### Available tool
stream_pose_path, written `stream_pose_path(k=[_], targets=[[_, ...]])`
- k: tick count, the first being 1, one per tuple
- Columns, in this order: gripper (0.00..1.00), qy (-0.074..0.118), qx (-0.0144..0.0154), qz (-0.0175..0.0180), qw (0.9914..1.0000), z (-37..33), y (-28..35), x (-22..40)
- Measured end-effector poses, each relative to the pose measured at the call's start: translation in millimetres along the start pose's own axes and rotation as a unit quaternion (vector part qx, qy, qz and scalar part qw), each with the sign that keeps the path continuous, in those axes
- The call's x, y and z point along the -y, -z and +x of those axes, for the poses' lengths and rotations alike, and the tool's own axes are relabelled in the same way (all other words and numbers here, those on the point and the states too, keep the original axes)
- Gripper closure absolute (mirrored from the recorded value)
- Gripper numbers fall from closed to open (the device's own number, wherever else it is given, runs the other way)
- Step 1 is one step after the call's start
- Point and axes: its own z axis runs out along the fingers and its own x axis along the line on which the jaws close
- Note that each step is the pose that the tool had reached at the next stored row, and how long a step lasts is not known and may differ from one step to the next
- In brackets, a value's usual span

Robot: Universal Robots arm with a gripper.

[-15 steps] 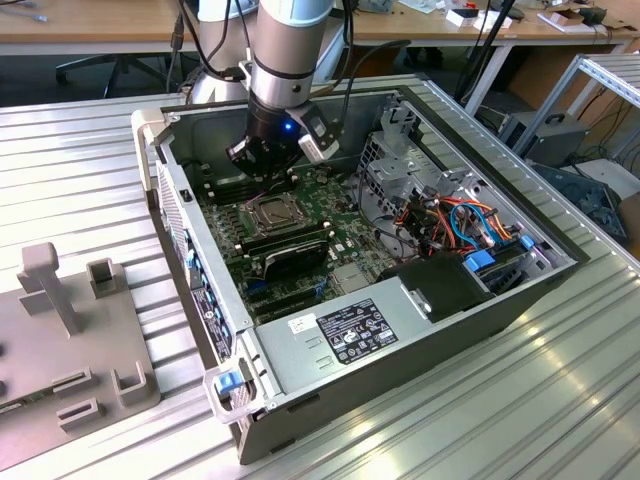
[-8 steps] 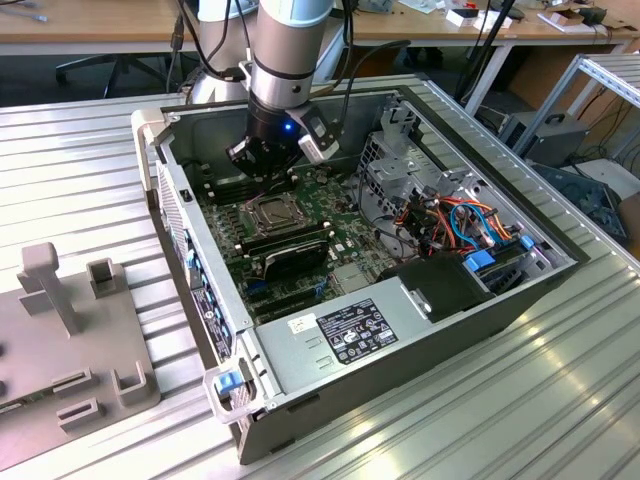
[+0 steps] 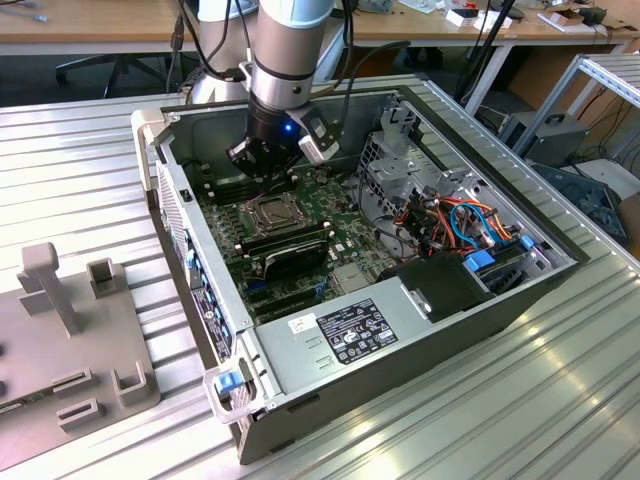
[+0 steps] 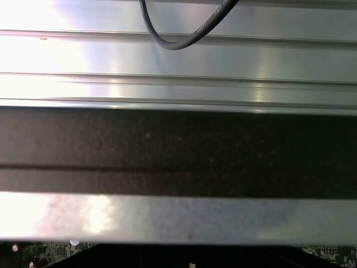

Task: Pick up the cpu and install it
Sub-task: 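Install the first cpu locking lever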

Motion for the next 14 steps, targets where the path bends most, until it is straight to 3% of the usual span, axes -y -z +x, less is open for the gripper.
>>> stream_pose_path(k=[14], targets=[[0.89, 0.0, 0.0, 0.0014, 1.0, -3.6, -3.4, 0.3]])
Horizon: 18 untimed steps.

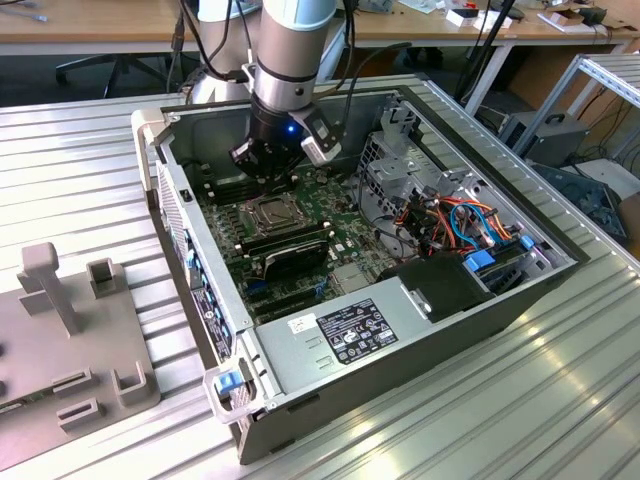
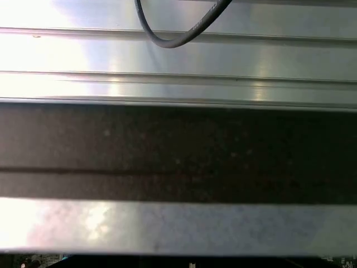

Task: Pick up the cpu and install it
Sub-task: 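Install the first cpu locking lever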

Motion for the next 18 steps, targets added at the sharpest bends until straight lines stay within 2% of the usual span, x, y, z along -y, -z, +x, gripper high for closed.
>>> stream_pose_path(k=[10, 18], targets=[[0.89, 0.0, -0.0001, 0.005, 0.99999, -1.3, -4.4, 0.3], [0.89, 0.0, -0.0003, 0.0074, 0.99997, -2.5, -6.9, 0.6]])
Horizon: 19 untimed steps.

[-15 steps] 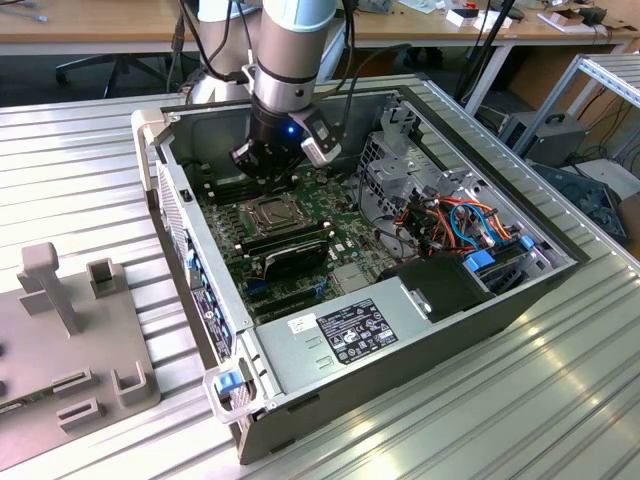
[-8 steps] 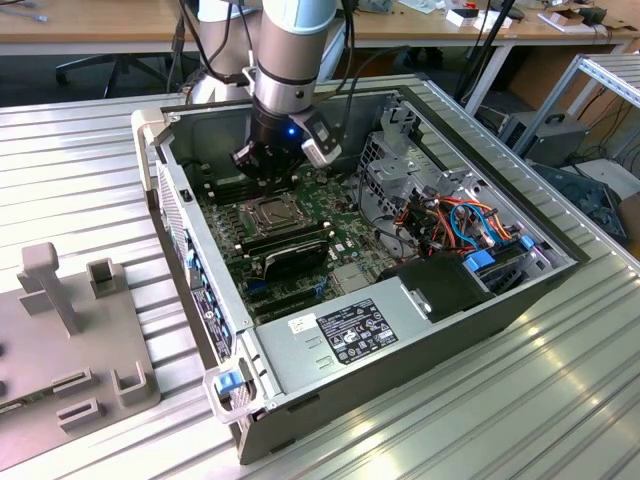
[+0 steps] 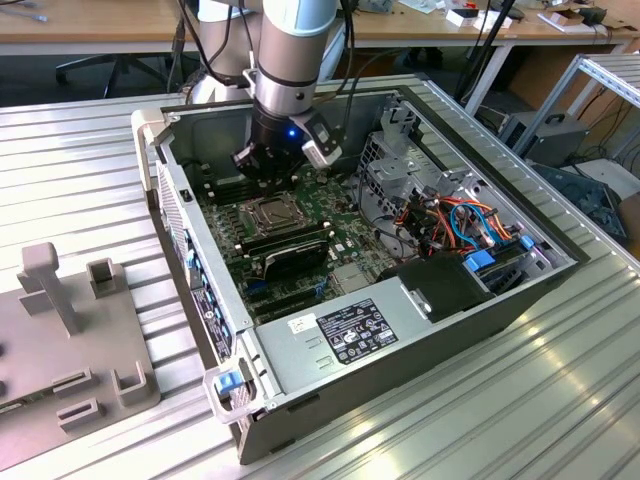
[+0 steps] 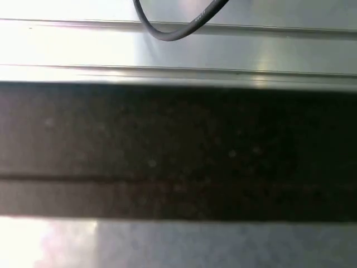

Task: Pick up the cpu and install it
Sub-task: 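Install the first cpu locking lever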

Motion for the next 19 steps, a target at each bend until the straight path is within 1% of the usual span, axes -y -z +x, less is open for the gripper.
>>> stream_pose_path(k=[7, 14, 16, 19], targets=[[0.89, 0.0, 0.0001, 0.0, 1.0, -3.2, -0.6, -0.1], [0.89, 0.0, 0.0002, 0.0, 1.0, -3.6, -0.6, -0.4], [0.89, 0.0, 0.0001, 0.0, 1.0, -3.6, 0.4, -0.5], [0.89, 0.0, 0.0002, -0.0001, 1.0, -3.6, 3.9, -0.6]])
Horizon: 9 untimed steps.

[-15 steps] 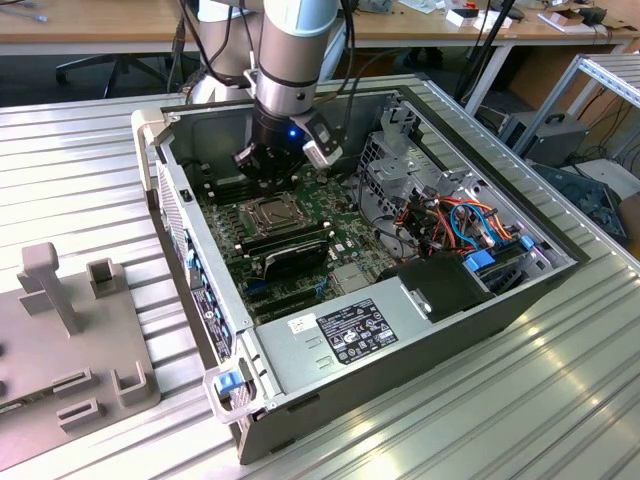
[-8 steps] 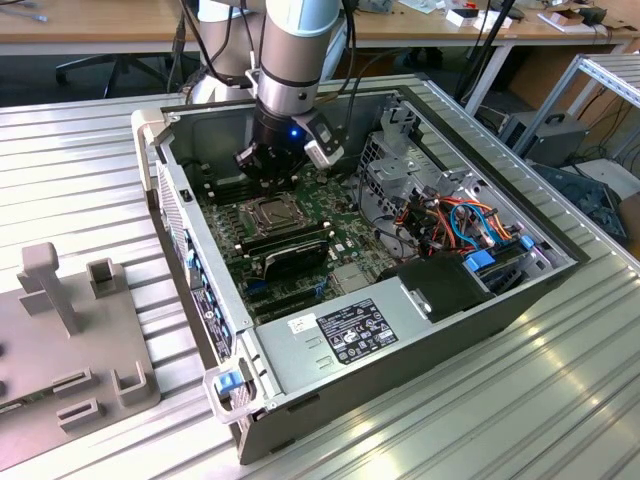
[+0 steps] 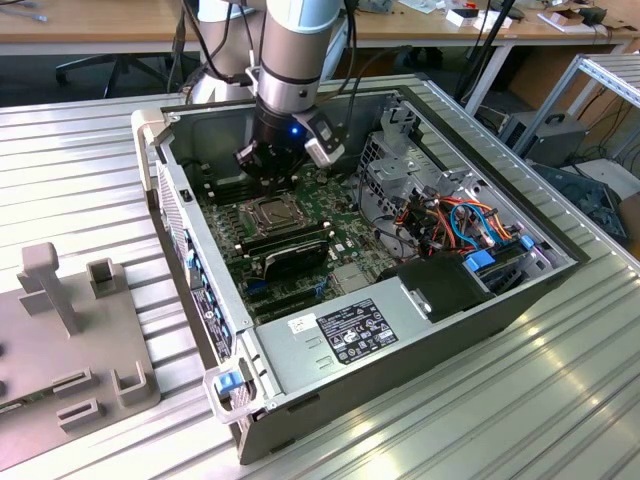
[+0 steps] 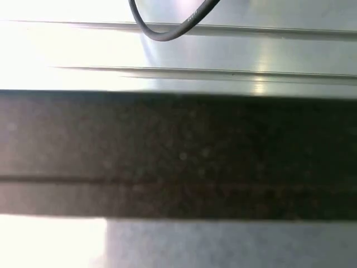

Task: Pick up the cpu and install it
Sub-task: 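Install the first cpu locking lever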

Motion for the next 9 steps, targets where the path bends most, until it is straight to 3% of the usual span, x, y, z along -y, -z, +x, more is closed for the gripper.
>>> stream_pose_path(k=[9], targets=[[0.89, 0.0, 0.0001, 0.0, 1.0, -0.1, 4.4, -0.2]])
